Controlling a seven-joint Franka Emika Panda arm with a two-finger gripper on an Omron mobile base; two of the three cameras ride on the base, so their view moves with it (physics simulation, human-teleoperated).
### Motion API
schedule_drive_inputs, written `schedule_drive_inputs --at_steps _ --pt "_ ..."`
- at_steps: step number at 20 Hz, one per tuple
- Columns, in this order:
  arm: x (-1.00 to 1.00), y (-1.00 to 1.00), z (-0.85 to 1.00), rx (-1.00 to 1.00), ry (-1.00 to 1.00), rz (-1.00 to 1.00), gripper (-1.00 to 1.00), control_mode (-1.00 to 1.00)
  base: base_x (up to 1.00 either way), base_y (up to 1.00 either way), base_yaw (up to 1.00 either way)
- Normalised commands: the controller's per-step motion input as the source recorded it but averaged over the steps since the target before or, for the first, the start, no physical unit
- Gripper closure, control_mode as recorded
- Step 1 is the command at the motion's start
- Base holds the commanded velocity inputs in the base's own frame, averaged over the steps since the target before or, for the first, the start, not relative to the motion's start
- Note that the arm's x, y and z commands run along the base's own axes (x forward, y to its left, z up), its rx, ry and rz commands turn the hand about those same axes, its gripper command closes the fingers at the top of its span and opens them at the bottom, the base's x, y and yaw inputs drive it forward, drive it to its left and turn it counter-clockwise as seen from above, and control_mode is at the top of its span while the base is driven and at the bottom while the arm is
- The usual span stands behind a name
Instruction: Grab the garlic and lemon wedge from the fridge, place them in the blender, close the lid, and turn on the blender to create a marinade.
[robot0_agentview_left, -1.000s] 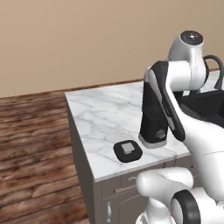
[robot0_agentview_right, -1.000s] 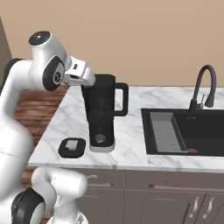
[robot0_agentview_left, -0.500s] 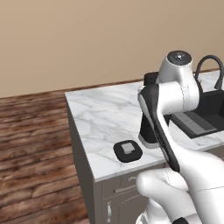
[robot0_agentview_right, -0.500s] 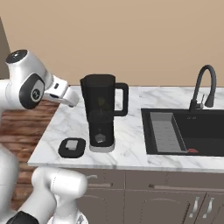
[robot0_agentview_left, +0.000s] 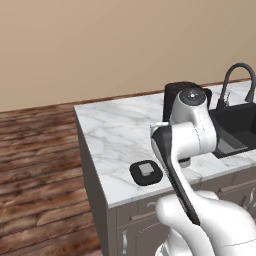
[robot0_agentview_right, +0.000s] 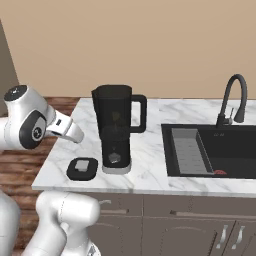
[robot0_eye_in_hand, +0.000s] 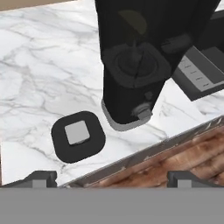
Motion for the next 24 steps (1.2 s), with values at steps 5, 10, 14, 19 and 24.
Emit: schedule_drive_inputs --at_steps 5,10,14,19,24 --pt "0.00 0.10 -0.45 0.00 0.05 0.07 -1.00 -1.00 0.00 0.00 0.00" --pt "0.00 0.09 -0.39 0.00 0.06 0.13 -1.00 -1.00 0.00 0.00 0.00" --pt "0.00 0.06 -0.42 0.00 0.06 0.13 -1.00 -1.00 0.00 0.00 0.00" --pt "0.01 0.03 -0.41 0.00 0.06 0.10 -1.00 -1.00 0.00 0.00 0.00" --pt "0.13 0.01 -0.30 0.00 0.05 0.05 -1.00 -1.00 0.00 0.00 0.00"
